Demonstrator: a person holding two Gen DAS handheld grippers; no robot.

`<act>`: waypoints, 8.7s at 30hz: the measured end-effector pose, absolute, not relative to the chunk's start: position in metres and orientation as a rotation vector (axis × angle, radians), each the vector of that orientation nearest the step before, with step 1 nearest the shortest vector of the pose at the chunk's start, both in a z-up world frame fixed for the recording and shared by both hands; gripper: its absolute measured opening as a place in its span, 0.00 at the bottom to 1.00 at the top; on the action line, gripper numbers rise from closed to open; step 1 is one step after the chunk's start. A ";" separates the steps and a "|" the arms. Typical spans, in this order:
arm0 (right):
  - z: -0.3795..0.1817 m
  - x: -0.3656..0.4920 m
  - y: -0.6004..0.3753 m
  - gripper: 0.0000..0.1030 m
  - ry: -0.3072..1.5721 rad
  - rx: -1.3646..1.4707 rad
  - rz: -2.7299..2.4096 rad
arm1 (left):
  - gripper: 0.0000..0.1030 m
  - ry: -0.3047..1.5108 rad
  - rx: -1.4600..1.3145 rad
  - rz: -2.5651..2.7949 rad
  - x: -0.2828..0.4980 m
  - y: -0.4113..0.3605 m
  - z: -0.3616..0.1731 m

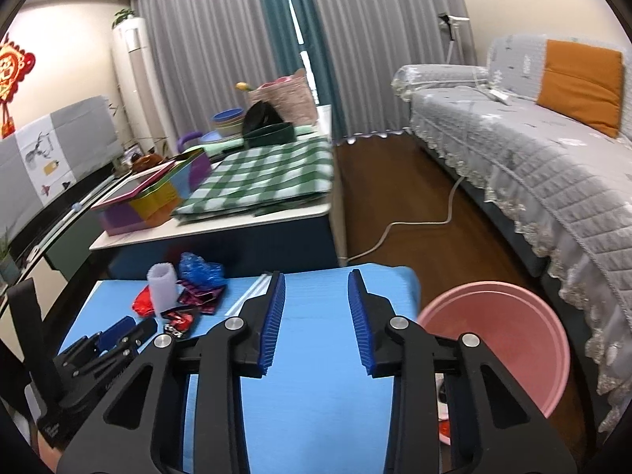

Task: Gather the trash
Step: 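Move both open tools back to the trash on the table, then grasp the white foam net sleeve with the left tool while the right tool grasps the clear straws, then carry the foam sleeve and straws over the pink bin and open both tools, then move both open tools back to the table toward the red and blue bags, then grasp the red plastic bag with the left tool while the right tool grasps the blue bag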

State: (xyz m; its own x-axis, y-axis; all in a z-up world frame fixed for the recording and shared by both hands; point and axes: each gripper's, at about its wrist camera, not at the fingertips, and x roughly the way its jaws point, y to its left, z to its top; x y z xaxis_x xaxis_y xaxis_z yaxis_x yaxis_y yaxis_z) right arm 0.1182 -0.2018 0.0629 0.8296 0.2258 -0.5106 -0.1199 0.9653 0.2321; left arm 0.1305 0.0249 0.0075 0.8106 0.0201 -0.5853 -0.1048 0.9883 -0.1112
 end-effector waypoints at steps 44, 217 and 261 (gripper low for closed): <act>-0.054 0.232 -0.079 0.03 0.819 0.225 0.213 | 0.17 0.687 -0.143 0.171 0.218 0.085 -0.040; 0.010 0.173 -0.123 0.29 0.638 0.201 0.186 | 0.35 0.639 -0.186 0.104 0.159 0.058 -0.011; -0.040 0.273 -0.008 0.08 0.759 0.125 0.500 | 0.70 0.805 -0.249 0.387 0.238 0.145 -0.055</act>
